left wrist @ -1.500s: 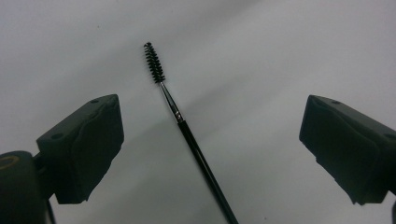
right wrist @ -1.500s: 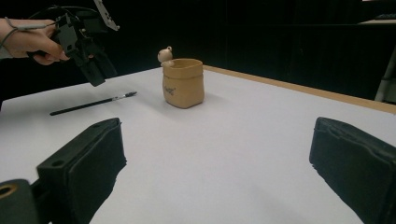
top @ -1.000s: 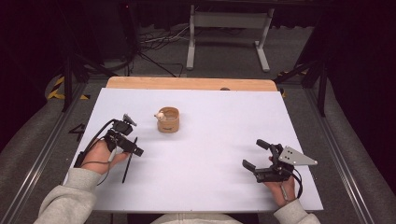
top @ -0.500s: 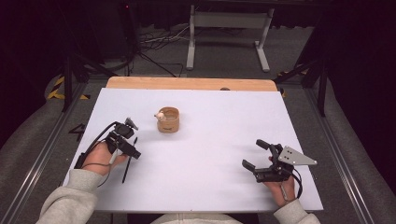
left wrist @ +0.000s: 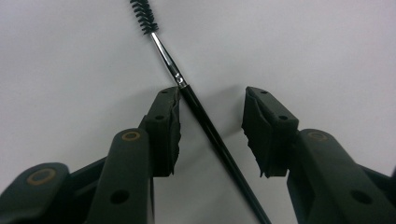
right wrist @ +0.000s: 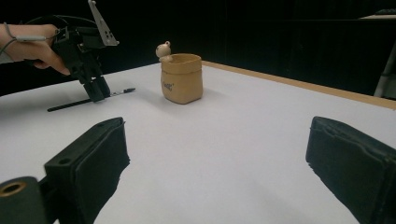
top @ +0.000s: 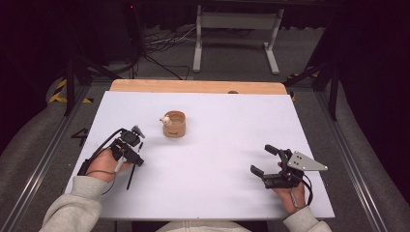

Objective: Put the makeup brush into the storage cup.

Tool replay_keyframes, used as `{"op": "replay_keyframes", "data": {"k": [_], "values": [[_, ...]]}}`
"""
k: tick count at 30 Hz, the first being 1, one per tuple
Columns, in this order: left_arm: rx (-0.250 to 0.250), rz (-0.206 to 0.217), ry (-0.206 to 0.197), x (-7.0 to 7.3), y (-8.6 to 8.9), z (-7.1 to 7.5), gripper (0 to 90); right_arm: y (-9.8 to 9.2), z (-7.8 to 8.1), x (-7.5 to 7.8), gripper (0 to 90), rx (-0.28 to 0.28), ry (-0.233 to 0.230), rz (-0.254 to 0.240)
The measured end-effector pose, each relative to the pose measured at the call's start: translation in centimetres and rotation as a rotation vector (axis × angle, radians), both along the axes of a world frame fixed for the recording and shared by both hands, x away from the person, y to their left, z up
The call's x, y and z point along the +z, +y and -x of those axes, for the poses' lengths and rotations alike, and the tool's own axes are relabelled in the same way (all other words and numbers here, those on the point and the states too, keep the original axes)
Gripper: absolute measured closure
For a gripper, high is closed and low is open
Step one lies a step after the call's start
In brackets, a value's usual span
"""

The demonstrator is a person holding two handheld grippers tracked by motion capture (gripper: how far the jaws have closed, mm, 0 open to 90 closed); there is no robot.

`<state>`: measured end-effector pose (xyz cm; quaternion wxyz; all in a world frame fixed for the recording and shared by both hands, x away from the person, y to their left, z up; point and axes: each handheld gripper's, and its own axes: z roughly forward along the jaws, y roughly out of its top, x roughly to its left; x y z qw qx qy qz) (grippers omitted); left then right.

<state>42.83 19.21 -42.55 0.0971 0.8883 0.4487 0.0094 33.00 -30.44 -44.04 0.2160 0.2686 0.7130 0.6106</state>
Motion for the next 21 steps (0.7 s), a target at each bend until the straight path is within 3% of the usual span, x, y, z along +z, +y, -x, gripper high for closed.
{"op": "replay_keyframes", "data": {"k": [21], "values": [[-0.021, -0.024, -0.004, 0.03, -0.15, 0.24, 80.8, 0.01, 0.13, 0.12, 8.3, -0.003, -0.015, 0.011]]}}
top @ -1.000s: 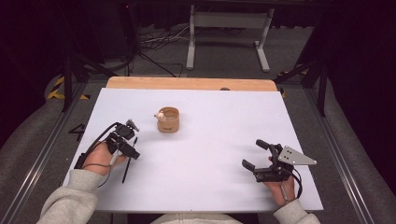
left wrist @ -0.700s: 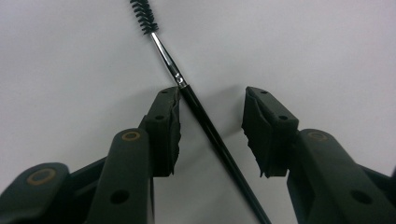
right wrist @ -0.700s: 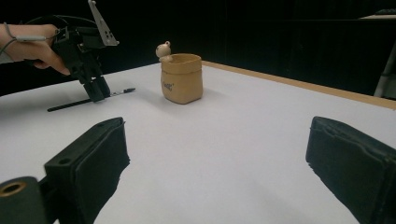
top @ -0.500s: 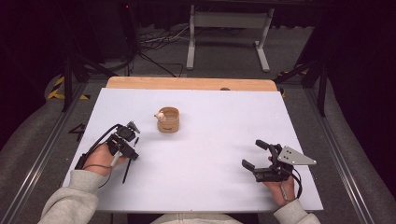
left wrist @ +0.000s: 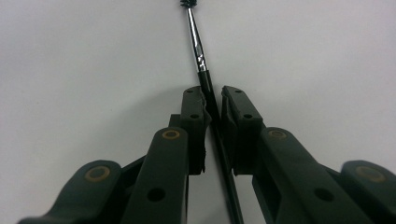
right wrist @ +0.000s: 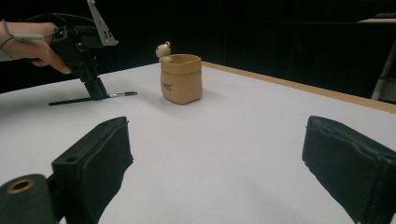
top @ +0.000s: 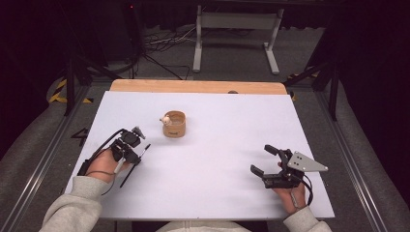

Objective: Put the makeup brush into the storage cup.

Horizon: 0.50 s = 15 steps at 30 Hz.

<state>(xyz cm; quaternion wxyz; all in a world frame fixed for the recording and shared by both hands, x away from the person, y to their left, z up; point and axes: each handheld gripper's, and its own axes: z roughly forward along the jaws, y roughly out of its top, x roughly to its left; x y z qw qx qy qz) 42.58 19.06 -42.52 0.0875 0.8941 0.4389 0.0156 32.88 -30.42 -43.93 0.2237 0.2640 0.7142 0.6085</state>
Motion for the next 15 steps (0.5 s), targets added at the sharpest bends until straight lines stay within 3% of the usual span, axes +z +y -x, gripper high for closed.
{"op": "replay_keyframes", "data": {"k": [10, 15], "values": [[-0.017, -0.005, 0.0, 0.12, -0.18, 0.12, 84.7, -0.01, 0.01, 0.01, 8.5, 0.001, 0.0, -0.002], [-0.032, 0.0, -0.025, 0.69, -0.38, 0.29, 84.8, 0.02, 0.0, 0.0, 8.7, 0.003, 0.0, 0.0]]}}
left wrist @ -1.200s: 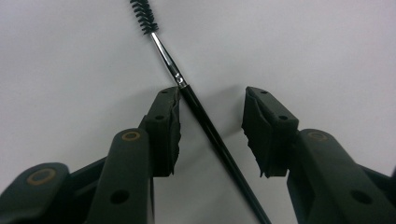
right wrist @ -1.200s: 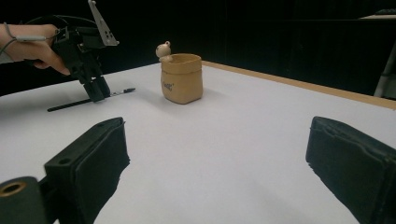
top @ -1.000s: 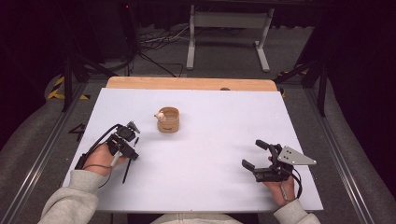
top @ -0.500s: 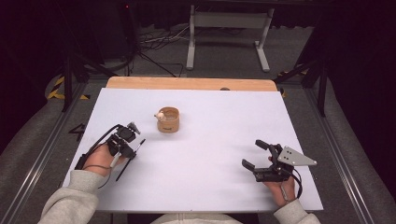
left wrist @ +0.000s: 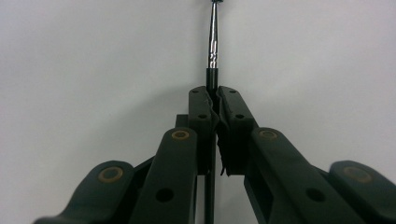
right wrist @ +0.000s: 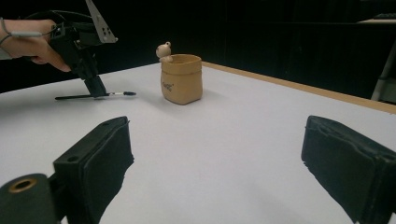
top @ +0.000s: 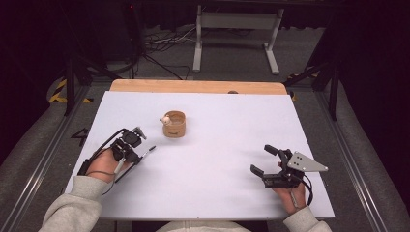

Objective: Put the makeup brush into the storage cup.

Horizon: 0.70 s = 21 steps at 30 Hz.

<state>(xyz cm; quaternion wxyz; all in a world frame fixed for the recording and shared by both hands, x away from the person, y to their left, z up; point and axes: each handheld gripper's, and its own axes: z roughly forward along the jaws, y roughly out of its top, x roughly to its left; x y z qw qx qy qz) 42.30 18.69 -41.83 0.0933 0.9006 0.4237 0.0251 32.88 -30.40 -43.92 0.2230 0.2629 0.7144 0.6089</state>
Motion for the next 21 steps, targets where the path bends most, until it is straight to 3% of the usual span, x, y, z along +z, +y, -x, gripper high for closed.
{"op": "replay_keyframes", "data": {"k": [3, 13, 21], "values": [[-0.009, 0.049, -0.028, 0.8, 0.0, 0.3, 84.9, 0.0, 0.0, 0.0, 9.6, 0.002, -0.007, 0.001], [-0.03, 0.123, -0.116, 3.0, 0.2, 1.0, 84.8, 0.0, 0.1, 0.0, 9.6, 0.001, -0.009, -0.005], [-0.046, 0.217, -0.199, 4.6, -0.1, 1.6, 84.8, 0.0, 0.1, 0.0, 7.0, -0.002, -0.009, -0.009]]}}
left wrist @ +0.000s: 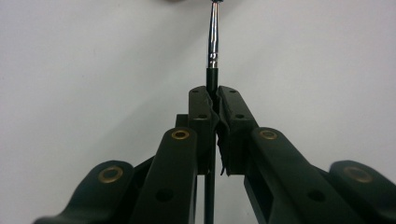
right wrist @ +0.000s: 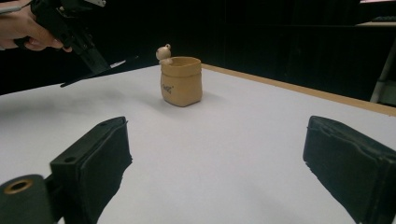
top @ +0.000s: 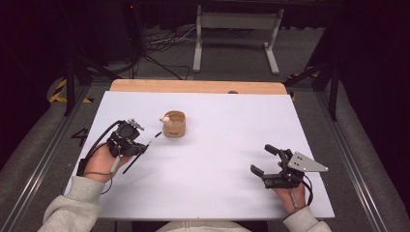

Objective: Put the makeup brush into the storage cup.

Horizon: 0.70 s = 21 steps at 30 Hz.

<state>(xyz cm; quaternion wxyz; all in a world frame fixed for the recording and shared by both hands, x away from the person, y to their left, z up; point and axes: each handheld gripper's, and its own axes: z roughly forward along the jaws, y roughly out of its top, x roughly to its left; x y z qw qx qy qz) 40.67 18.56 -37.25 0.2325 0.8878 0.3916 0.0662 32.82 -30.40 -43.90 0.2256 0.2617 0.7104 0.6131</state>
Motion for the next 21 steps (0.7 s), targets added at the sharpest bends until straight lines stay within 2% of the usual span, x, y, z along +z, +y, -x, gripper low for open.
{"op": "replay_keyframes", "data": {"k": [6, 7, 15, 17, 18, 21], "values": [[-0.012, 0.05, -0.041, 0.6, -0.1, 0.2, 84.9, -0.1, 0.1, 0.1, 3.7, -0.015, -0.012, -0.011], [-0.017, 0.064, -0.066, 0.8, -0.2, 0.4, 84.9, -0.1, 0.1, 0.1, 3.6, -0.016, -0.016, -0.013], [-0.038, 0.117, -0.112, 1.6, -0.4, 0.7, 84.9, -0.1, 0.1, 0.2, 3.6, -0.006, -0.022, -0.02], [-0.037, 0.132, -0.128, 1.9, -0.3, 0.8, 84.9, -0.1, 0.1, 0.2, 3.6, -0.005, -0.022, -0.023], [-0.037, 0.155, -0.147, 2.1, -0.2, 0.9, 84.9, -0.2, 0.1, 0.2, 3.6, -0.006, -0.022, -0.023], [-0.029, 0.173, -0.162, 2.3, -0.1, 1.0, 84.9, -0.2, 0.1, 0.2, 3.6, -0.005, -0.023, -0.026]]}}
